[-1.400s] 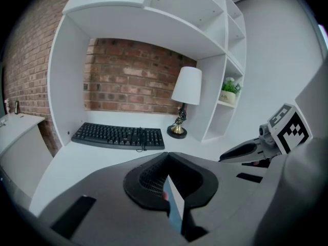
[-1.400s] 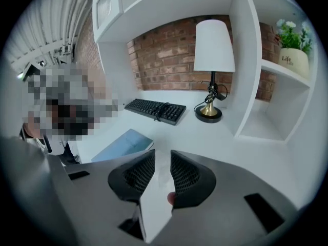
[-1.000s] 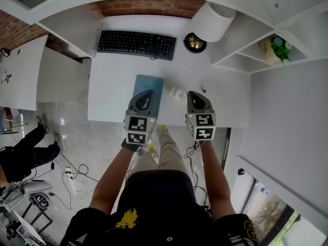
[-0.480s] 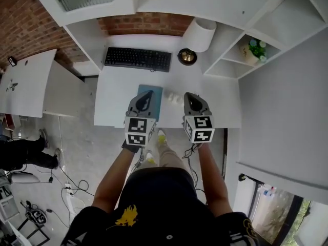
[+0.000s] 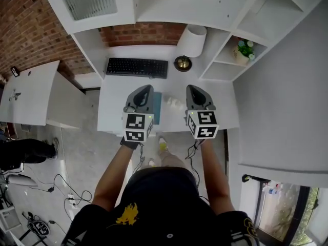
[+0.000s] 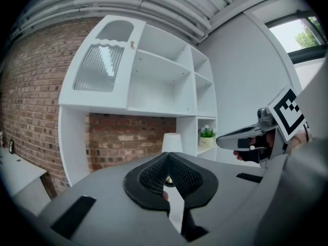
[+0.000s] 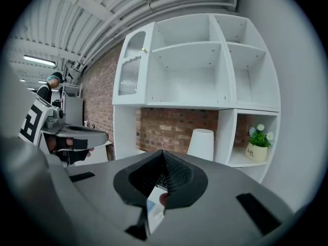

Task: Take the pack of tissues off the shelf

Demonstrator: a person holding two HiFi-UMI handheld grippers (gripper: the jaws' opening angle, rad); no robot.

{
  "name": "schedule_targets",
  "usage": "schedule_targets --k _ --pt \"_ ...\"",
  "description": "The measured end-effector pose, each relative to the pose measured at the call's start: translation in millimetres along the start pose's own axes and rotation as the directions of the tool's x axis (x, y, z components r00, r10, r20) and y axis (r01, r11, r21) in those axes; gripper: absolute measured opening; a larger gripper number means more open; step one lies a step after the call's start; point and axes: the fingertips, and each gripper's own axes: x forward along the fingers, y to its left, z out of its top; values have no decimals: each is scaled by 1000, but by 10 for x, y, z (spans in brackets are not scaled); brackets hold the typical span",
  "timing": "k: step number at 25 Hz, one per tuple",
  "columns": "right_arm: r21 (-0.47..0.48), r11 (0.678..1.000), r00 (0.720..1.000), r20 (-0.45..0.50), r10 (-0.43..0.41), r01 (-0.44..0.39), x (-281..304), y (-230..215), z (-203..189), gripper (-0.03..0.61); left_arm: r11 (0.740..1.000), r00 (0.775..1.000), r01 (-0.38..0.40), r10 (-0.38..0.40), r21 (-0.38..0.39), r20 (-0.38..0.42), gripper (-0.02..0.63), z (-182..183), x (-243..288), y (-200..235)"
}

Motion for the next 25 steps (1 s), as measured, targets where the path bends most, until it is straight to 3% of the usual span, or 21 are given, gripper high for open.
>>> schedule_targets --k 25 --pt "-5 999 999 17 -46 46 -211 -48 84 2 1000 1000 21 -21 12 19 17 68 -98 -76"
